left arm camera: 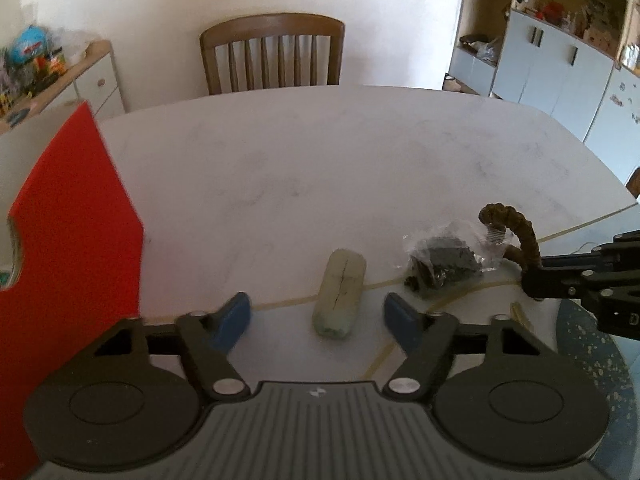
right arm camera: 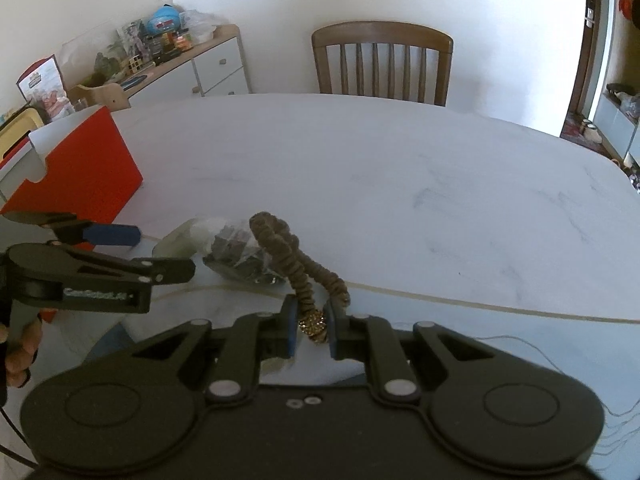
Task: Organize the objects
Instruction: 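Grasp the brown cord with right tool while left tool grasps the pale green bar, then carry the brown cord and pale green bar over the red box with both tools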
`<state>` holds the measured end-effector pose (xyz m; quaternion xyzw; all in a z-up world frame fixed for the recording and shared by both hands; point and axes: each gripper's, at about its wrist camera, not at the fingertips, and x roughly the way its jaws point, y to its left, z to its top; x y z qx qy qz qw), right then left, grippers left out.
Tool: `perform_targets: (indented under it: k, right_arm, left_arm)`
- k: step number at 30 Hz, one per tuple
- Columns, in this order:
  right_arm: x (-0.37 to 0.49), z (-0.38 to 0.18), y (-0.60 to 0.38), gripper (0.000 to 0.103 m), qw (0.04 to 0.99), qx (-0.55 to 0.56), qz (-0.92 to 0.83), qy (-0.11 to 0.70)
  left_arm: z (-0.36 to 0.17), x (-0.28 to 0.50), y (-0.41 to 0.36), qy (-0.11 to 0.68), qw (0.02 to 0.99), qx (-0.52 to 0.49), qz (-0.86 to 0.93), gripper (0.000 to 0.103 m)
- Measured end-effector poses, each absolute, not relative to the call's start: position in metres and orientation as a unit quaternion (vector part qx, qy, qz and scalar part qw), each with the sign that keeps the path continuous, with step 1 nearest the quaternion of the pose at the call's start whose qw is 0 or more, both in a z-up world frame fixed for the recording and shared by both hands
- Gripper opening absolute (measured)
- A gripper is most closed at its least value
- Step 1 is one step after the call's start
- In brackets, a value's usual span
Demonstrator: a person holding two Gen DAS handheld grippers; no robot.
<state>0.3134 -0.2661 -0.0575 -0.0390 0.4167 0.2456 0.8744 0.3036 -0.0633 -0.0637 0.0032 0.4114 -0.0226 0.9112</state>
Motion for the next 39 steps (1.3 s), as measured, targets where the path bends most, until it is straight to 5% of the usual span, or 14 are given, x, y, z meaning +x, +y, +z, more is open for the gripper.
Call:
perform_targets:
  k: [7,39]
  right_arm:
    - [0.310,-0.048,-0.269,0.014,0.876,-0.023,0.252,0.410]
    - [0.239,0.065,-0.214,0.014,0.889,-0.024,0.319,0.328]
  left_arm:
    - [-0.058,0.307,-0.069,0.411,0.911,0.011,-0.029,0.021]
    - [0.057,0.209,-0.011,0.352,0.934,-0.056,-0.026,0.020]
